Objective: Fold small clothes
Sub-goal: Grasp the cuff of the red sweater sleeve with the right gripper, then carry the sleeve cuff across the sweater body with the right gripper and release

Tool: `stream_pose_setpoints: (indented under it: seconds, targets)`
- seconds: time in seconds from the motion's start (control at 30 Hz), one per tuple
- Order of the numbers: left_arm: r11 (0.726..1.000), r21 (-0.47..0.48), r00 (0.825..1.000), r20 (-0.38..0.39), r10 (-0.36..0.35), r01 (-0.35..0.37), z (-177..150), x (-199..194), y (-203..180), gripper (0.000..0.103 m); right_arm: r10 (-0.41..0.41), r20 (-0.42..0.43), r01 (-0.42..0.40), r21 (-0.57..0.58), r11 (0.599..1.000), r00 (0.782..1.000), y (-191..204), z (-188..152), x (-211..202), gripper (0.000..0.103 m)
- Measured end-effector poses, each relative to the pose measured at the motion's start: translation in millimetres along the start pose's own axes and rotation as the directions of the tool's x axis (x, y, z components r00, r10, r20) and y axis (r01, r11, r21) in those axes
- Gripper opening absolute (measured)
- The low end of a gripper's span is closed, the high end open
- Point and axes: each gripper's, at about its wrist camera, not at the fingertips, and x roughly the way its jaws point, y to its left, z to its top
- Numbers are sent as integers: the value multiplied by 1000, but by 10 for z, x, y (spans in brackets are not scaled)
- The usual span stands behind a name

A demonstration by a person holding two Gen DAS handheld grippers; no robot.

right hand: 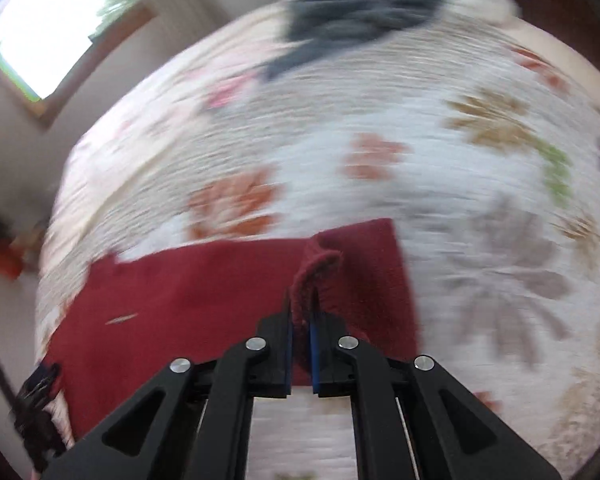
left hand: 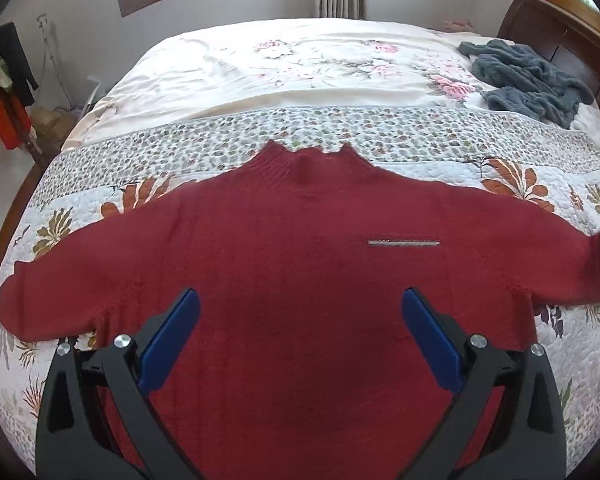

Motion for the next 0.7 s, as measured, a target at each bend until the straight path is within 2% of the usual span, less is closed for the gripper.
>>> stream_pose_setpoints:
  seconds: [0.17, 0.37, 0.53, 0.7]
  targets:
    - [999, -28, 1000, -24, -17, 17, -61, 46, 175, 100, 94, -79, -105, -159, 982, 992, 1120, -195, 301, 6]
    - [999, -33, 999, -34, -21, 20, -100, 101, 350, 100, 166, -161, -202, -247, 948, 973, 2080, -473, 729, 6]
    - [999, -34, 999, -40, -20, 18, -123, 120, 465, 100, 127, -212, -185, -281, 942, 969, 2470, -614, 1136, 6]
    - [999, -38, 999, -49, -19, 17, -134, 174, 534, 100, 118, -252, -186, -268, 945, 961, 2487, -696, 1375, 7]
